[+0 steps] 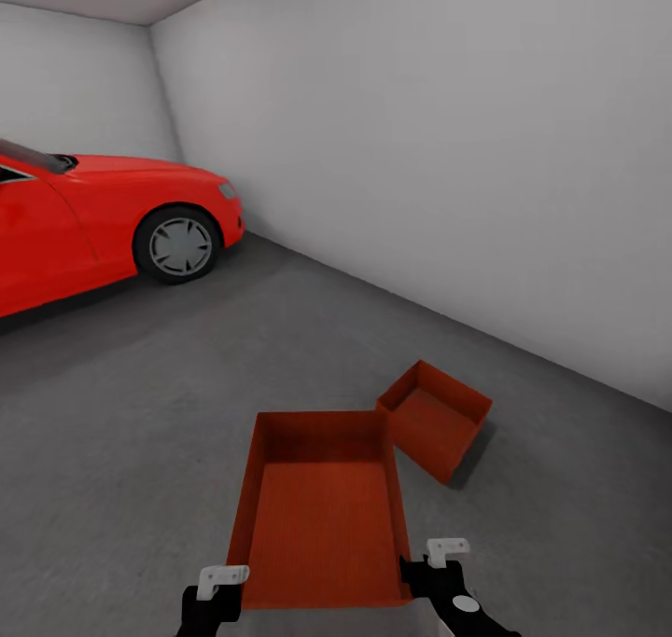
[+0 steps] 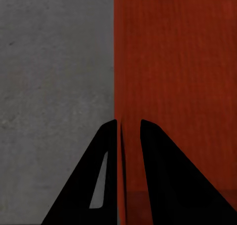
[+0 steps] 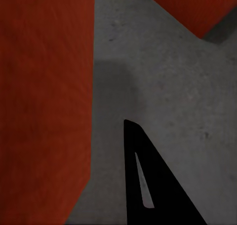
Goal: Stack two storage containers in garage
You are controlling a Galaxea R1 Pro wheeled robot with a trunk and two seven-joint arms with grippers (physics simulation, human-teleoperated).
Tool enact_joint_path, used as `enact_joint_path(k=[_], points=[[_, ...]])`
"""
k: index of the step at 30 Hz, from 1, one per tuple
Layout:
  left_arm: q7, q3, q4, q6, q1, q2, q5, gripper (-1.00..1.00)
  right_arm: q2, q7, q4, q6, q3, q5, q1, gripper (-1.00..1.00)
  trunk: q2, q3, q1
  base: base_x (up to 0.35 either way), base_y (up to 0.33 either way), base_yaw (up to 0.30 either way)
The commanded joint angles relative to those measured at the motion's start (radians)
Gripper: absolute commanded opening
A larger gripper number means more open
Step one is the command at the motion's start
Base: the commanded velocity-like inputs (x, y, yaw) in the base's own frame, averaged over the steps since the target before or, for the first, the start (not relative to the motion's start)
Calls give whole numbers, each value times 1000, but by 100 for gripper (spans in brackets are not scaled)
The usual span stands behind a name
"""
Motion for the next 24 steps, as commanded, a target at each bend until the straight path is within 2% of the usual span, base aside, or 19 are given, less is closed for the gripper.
enact_joint_path(k=[1, 24], points=[[9, 15, 0, -2, -1, 1, 13, -100, -16, -12, 0, -4, -8, 0, -1, -100, 0, -1, 1, 323, 105, -3], [9, 15, 0, -2, -1, 1, 13, -100, -16, -12, 1, -4, -8, 0, -1, -100, 0, -1, 1, 325, 107, 0]])
